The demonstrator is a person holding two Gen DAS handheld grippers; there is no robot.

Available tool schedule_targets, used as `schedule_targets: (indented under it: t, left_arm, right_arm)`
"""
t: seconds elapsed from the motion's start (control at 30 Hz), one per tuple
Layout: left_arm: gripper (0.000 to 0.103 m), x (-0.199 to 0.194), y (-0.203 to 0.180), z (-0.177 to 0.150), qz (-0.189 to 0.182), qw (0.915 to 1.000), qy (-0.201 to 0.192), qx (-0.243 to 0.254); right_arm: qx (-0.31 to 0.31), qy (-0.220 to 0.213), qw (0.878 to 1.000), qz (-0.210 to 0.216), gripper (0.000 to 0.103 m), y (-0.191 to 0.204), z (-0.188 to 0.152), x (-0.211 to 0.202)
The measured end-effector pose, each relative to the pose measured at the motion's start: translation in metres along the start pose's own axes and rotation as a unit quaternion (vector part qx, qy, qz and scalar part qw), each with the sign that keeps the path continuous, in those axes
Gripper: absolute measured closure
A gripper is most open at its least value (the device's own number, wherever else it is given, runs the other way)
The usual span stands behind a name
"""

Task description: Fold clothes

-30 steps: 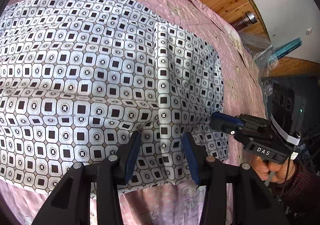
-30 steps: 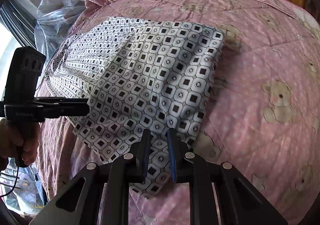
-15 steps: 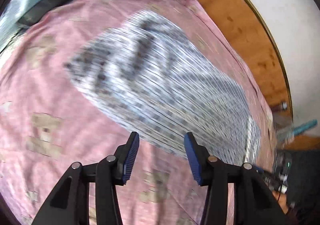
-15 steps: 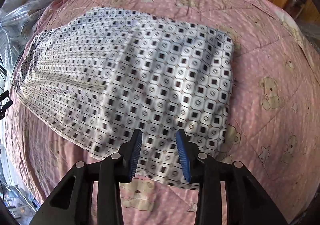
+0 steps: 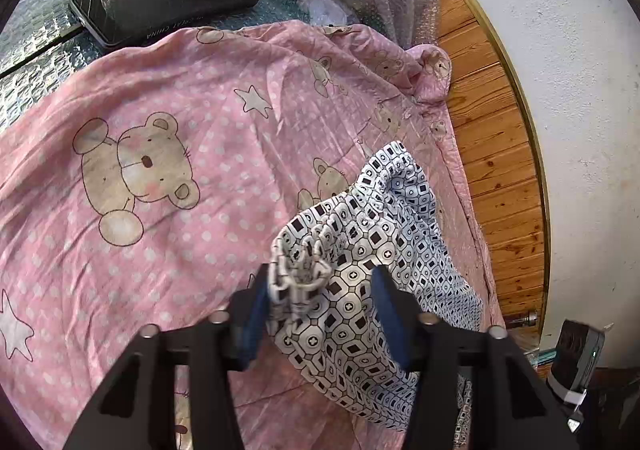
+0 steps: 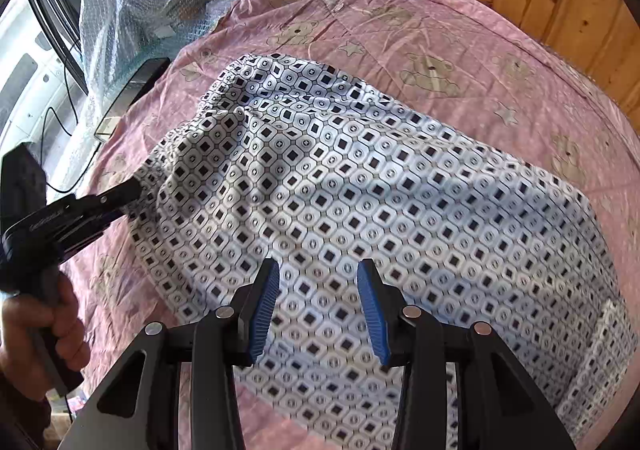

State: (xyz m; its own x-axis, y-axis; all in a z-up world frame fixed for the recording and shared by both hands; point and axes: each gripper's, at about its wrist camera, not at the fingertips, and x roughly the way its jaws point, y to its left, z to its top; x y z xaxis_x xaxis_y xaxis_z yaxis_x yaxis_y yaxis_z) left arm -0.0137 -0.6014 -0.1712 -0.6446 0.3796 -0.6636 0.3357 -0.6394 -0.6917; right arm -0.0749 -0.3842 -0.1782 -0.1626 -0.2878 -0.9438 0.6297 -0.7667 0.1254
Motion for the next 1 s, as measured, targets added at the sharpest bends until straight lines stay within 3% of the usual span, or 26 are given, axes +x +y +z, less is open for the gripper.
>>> schedule_targets:
  t: [0.07, 0.13, 0.2, 0.23, 0.3, 0.4, 0.47, 0.53, 0.63, 0.7, 0.73, 0.87, 0.93, 1.0]
  left_arm:
    - [0.088, -0.004, -0.004, -0.002, 0.002, 0.9999, -0.005, 0.01]
    - [0.09, -0.007, -0.013, -0.006, -0.009, 0.9997, -0.007, 0.021]
    - [0.09, -0.009, -0.032, -0.01, -0.006, 0.9978, -0.008, 0.065]
    - [0.09, -0.009, -0.043, -0.014, -0.002, 0.9956, -0.009, 0.093]
    - [0.09, -0.009, -0.066, -0.025, 0.01, 0.9874, -0.01, 0.158]
    - [0.09, -0.003, -0.097, -0.043, 0.024, 0.9705, -0.008, 0.24]
    - [0.09, 0.003, -0.108, -0.052, 0.026, 0.9628, -0.004, 0.269]
    - [0.09, 0.009, -0.115, -0.058, 0.023, 0.958, 0.002, 0.286]
    - [0.09, 0.012, -0.118, -0.063, 0.017, 0.9546, 0.003, 0.297]
    - [0.09, 0.012, -0.117, -0.063, 0.013, 0.9564, 0.004, 0.292]
    - [0.09, 0.012, -0.115, -0.063, 0.011, 0.9574, 0.005, 0.289]
    - [0.09, 0.003, -0.121, -0.062, -0.017, 0.9602, -0.003, 0.279]
    - [0.09, -0.003, -0.135, -0.065, -0.047, 0.9577, -0.003, 0.284]
    - [0.091, 0.003, -0.158, -0.077, -0.079, 0.9523, 0.023, 0.294]
  right_arm:
    - [-0.005, 0.052, 0.998, -0.027, 0.059, -0.005, 0.002, 0.032]
    - [-0.018, 0.049, 0.998, -0.022, 0.053, -0.003, 0.012, 0.027]
    - [0.015, 0.069, 0.997, 0.003, 0.055, -0.007, 0.028, 0.012]
    - [0.042, 0.057, 0.997, 0.037, 0.055, -0.009, 0.04, -0.003]
    - [0.074, 0.036, 0.993, 0.086, 0.054, -0.006, 0.067, -0.034]
    - [0.042, 0.035, 0.993, 0.106, 0.046, 0.024, 0.109, -0.063]
    - [-0.016, 0.07, 0.992, 0.104, 0.045, 0.058, 0.124, -0.061]
    - [-0.089, 0.107, 0.987, 0.081, 0.043, 0.089, 0.132, -0.051]
    - [-0.186, 0.153, 0.97, -0.008, 0.044, 0.114, 0.127, -0.028]
    - [-0.205, 0.166, 0.963, -0.046, 0.062, 0.109, 0.123, -0.021]
    - [-0.188, 0.153, 0.969, -0.039, 0.083, 0.099, 0.125, -0.03]
    - [-0.07, 0.063, 0.995, 0.036, 0.088, 0.036, 0.123, -0.112]
    - [0.008, 0.02, 0.997, 0.075, 0.088, -0.015, 0.104, -0.156]
    - [0.095, -0.008, 0.99, 0.102, 0.088, -0.071, 0.071, -0.174]
